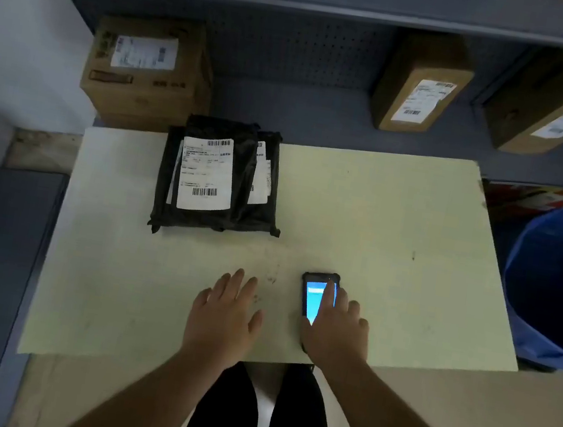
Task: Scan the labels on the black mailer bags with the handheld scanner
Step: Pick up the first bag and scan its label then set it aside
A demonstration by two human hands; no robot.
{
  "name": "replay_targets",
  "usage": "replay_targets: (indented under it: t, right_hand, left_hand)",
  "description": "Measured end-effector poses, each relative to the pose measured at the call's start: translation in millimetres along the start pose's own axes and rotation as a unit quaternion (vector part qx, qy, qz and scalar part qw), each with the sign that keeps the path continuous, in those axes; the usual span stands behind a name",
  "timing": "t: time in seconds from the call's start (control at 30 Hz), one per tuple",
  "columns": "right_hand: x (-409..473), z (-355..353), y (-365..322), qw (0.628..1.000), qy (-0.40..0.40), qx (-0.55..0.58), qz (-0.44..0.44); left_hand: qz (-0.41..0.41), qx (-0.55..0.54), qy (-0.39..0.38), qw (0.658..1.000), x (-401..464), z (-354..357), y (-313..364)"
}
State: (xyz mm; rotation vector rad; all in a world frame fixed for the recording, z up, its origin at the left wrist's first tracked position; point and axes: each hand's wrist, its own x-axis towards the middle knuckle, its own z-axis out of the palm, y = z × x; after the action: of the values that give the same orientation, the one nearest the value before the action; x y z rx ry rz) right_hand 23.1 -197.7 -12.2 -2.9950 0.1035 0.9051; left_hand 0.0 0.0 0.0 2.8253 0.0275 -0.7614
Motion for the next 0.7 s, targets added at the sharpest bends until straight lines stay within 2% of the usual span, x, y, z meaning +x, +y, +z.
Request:
replay_targets:
  t: [0.03,0.13,0.7]
  right_hand:
    - [2,2,-1,1.0,-0.007,0.018,0.022]
    - [6,11,-2,0.994,-0.005,0.076,0.073]
    - [21,34,-14,0.974,-0.011,0.159,0.164]
  left_hand:
    - [0.003,0.003,-0.013,1.0,1,2,-2]
    - [0.021,0.007,0.013,1.0,2,10,-8]
    - [0.017,0.032,0.012,0.999,-1,19,-35]
